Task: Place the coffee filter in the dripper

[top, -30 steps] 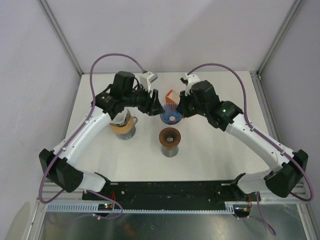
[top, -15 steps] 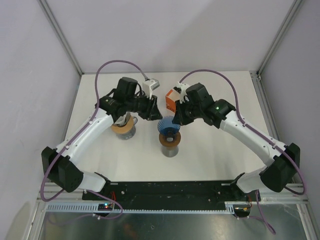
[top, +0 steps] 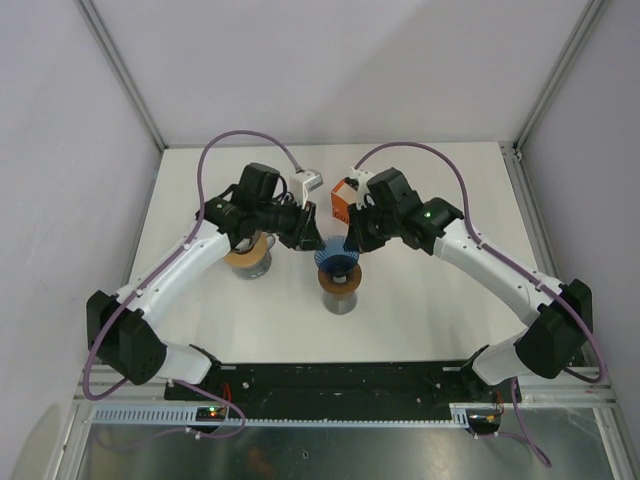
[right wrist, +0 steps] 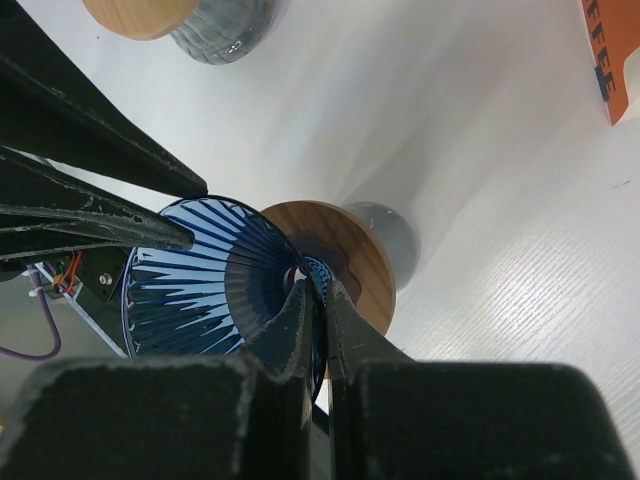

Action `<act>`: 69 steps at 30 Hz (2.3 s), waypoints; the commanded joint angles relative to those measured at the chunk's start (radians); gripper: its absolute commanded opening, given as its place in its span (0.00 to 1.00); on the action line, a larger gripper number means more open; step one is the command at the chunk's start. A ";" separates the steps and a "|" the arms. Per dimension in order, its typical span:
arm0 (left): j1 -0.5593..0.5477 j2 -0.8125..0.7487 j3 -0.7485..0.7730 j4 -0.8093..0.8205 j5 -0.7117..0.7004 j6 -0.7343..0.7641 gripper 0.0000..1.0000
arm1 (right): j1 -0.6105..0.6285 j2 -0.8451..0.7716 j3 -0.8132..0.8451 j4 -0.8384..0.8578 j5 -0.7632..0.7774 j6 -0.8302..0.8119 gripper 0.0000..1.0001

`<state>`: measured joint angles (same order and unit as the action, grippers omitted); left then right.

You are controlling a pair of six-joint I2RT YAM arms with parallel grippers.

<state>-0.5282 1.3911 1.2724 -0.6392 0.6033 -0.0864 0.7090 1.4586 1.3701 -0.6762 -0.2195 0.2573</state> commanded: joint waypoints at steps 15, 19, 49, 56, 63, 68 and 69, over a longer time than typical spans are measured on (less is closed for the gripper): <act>-0.026 -0.029 -0.075 0.011 0.036 0.066 0.16 | 0.001 -0.041 -0.146 0.113 0.030 -0.051 0.00; -0.039 -0.025 -0.090 0.012 0.031 0.096 0.12 | 0.010 -0.048 -0.180 0.150 0.048 -0.065 0.00; -0.036 0.059 -0.188 0.009 0.009 0.234 0.00 | -0.005 -0.009 -0.316 0.272 0.057 -0.078 0.00; -0.028 0.016 -0.102 0.010 -0.013 0.204 0.00 | 0.002 -0.035 -0.293 0.330 0.028 -0.055 0.05; -0.029 -0.003 -0.058 0.008 -0.018 0.188 0.00 | 0.013 -0.039 -0.236 0.347 0.004 -0.044 0.24; -0.026 -0.009 -0.050 0.006 -0.018 0.185 0.01 | 0.020 -0.034 -0.197 0.332 0.001 -0.048 0.32; -0.026 -0.012 -0.046 0.006 -0.016 0.183 0.02 | 0.020 -0.035 -0.190 0.329 0.003 -0.050 0.34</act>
<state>-0.5476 1.3849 1.1885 -0.5842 0.5755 0.0719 0.7269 1.4178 1.1217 -0.3504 -0.2287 0.2295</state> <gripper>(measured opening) 0.093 0.314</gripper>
